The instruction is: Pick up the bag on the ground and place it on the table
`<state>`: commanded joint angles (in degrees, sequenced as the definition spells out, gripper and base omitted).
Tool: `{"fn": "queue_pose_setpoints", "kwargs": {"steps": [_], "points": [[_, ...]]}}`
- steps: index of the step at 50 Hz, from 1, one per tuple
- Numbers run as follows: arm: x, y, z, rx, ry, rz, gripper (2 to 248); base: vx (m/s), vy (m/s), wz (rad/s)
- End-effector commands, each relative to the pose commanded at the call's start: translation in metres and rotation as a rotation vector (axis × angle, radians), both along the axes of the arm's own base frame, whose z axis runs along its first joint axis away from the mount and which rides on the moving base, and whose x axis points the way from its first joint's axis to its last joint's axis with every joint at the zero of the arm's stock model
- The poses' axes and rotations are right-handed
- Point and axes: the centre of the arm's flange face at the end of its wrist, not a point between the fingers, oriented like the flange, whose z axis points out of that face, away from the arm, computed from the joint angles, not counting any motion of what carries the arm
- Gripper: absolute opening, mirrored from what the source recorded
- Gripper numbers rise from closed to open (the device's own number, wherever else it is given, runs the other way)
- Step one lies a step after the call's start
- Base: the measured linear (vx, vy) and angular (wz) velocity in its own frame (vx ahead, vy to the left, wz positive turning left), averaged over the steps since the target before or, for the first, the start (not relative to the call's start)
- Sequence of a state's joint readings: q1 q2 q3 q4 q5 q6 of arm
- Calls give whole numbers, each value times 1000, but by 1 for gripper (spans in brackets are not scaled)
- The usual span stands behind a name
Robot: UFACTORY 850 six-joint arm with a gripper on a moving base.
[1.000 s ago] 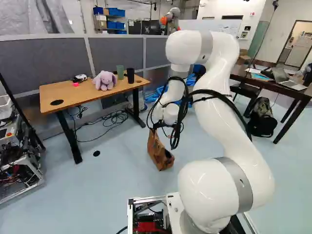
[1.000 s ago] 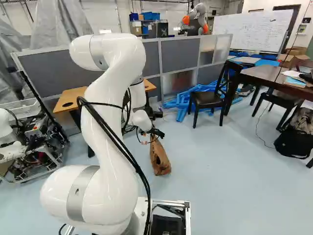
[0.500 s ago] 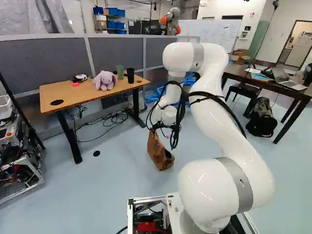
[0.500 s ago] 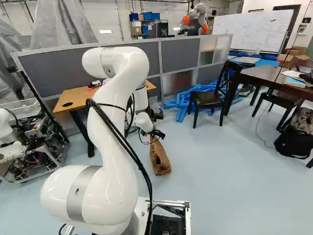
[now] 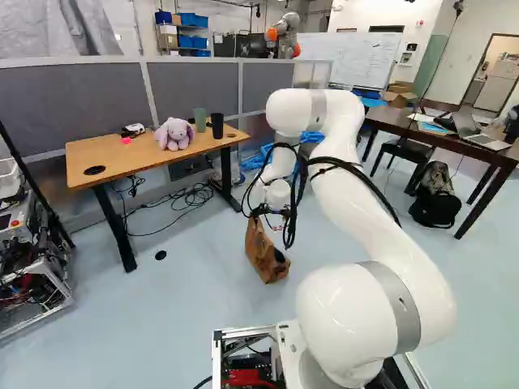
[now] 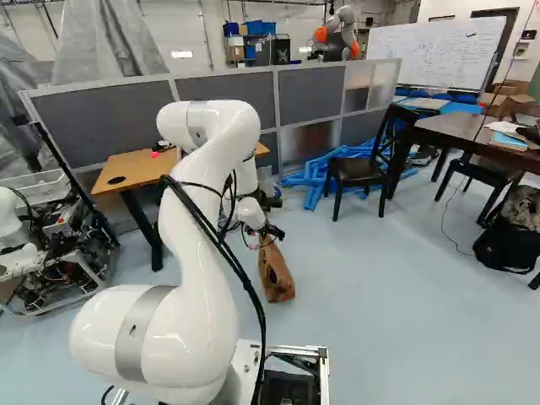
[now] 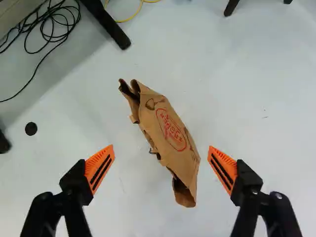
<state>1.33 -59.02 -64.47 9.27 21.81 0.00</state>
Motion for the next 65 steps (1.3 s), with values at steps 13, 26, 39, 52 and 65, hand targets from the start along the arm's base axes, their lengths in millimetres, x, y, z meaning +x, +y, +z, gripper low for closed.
{"fn": "queue_pose_setpoints", "kwargs": {"steps": [13,26,39,52,65], "points": [[5,1,-19,0,9,2,247,0,0,0],[8,1,-38,0,21,2,247,0,0,0],[9,1,-57,-2,32,4,247,0,0,0],[11,1,-76,-48,47,100,247,0,0,0],[12,1,-95,-106,63,220,247,0,0,0]]}}
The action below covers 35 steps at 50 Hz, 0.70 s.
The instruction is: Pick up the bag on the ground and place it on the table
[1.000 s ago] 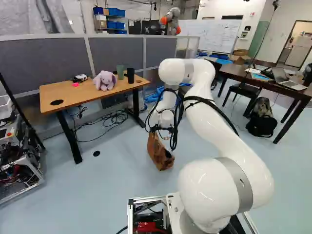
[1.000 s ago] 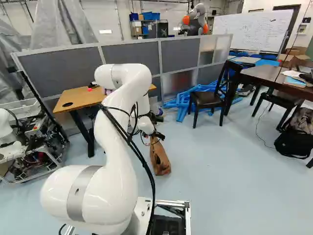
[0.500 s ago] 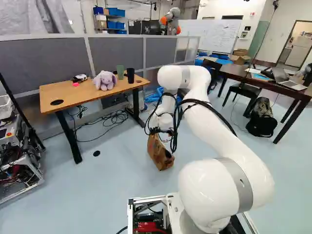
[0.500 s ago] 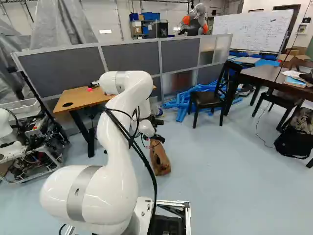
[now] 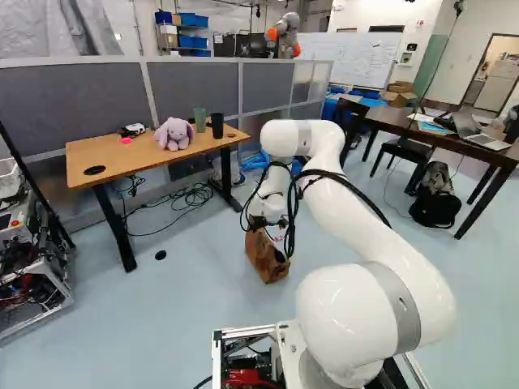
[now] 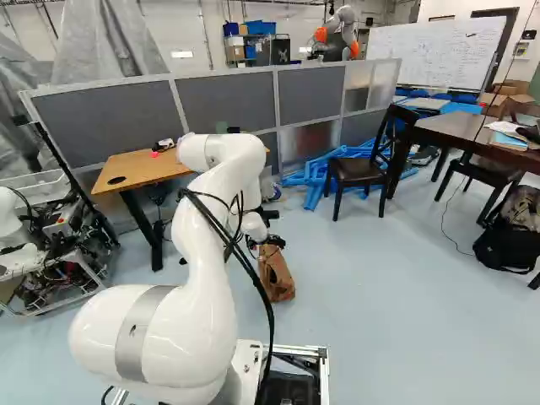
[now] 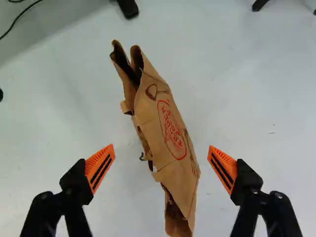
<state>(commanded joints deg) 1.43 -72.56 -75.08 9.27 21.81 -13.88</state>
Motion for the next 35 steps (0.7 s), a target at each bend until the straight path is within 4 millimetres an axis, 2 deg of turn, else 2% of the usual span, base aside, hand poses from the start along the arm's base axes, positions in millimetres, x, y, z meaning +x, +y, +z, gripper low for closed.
{"fn": "queue_pose_setpoints", "kwargs": {"steps": [16,35], "points": [[1,0,-24,-66,18,148,247,0,0,0],[2,0,-52,-76,28,172,247,0,0,0]]}}
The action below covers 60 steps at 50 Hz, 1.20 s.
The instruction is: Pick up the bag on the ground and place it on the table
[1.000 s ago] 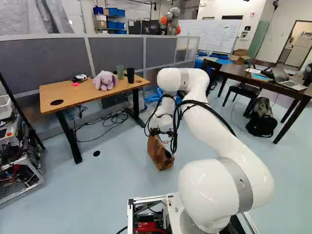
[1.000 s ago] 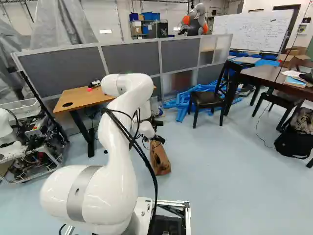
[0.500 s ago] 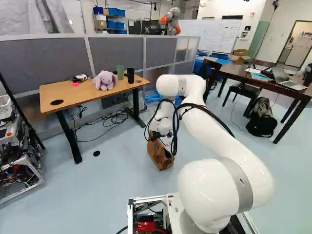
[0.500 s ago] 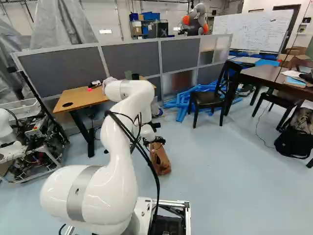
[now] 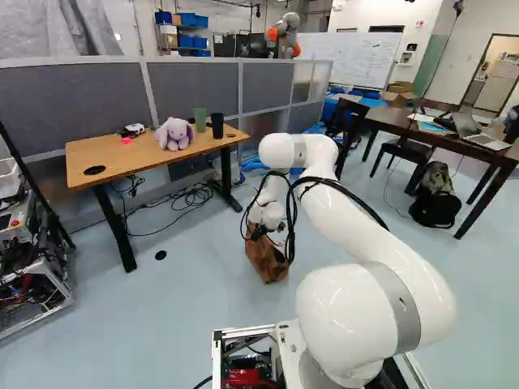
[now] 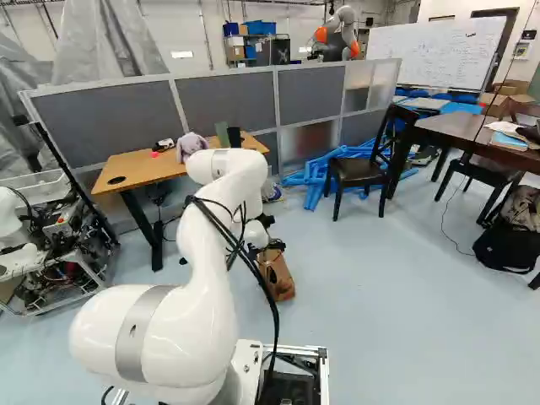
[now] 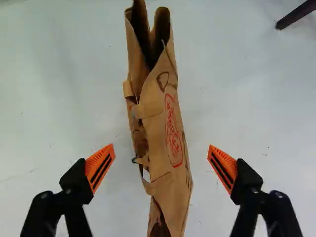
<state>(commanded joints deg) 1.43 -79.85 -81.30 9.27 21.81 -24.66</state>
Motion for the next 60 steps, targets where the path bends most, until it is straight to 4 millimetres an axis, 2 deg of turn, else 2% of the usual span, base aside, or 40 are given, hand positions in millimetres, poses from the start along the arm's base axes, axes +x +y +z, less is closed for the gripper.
{"fn": "queue_pose_setpoints", "kwargs": {"steps": [60], "points": [[-1,0,-90,0,12,0,247,0,0,0]]}}
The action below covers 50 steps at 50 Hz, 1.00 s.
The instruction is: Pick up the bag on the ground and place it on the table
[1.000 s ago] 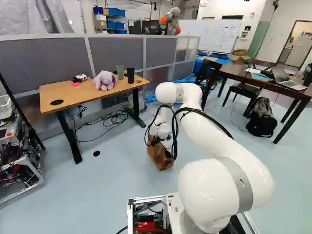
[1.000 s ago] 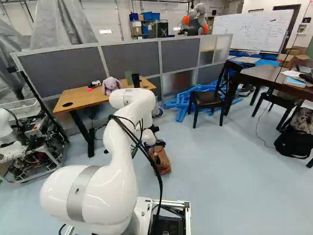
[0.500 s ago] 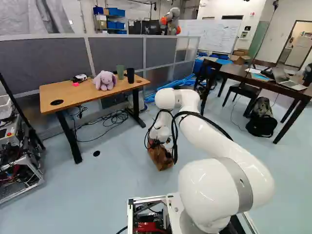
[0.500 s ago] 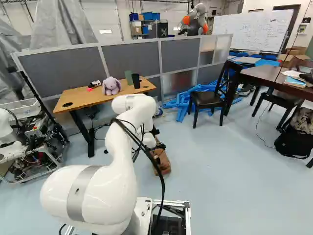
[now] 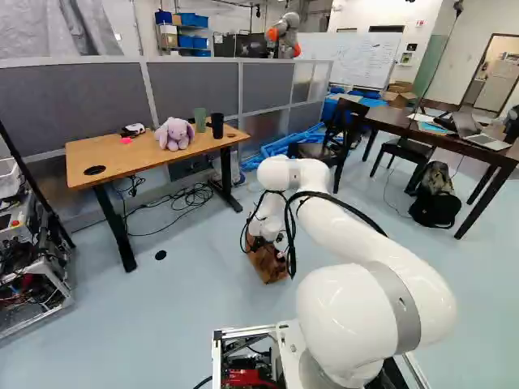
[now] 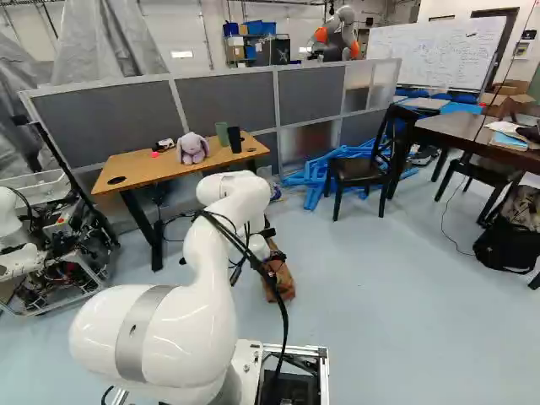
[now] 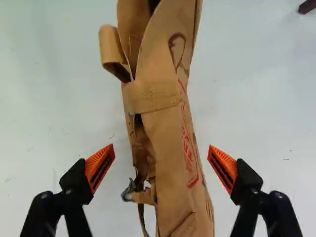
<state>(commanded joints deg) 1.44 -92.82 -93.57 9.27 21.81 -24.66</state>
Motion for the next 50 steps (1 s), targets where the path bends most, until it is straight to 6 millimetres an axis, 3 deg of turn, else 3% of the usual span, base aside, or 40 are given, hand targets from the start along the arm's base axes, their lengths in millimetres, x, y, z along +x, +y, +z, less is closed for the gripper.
{"fn": "queue_pose_setpoints", "kwargs": {"steps": [6,7,11,12,17,18,22,23,27,28,33,34,38,39,50], "points": [[0,0,-7,0,0,0,247,0,0,0],[0,0,-7,0,0,0,225,0,0,0],[0,0,-8,0,0,0,225,0,0,0],[0,0,-8,0,0,0,187,0,0,0],[0,0,-9,0,0,0,187,0,0,0],[0,0,-9,0,0,0,149,0,0,0],[0,0,-9,0,0,0,149,0,0,0],[0,0,-9,0,0,0,111,0,0,0],[0,0,-9,0,0,0,111,0,0,0],[0,0,-9,0,0,0,73,0,0,0],[0,0,-9,0,0,0,73,0,0,0],[0,0,-9,0,0,0,37,0,0,0],[0,0,-9,0,0,0,37,0,0,0],[0,0,-8,0,0,0,23,0,0,0],[0,0,5,0,0,0,23,0,0,0]]}}
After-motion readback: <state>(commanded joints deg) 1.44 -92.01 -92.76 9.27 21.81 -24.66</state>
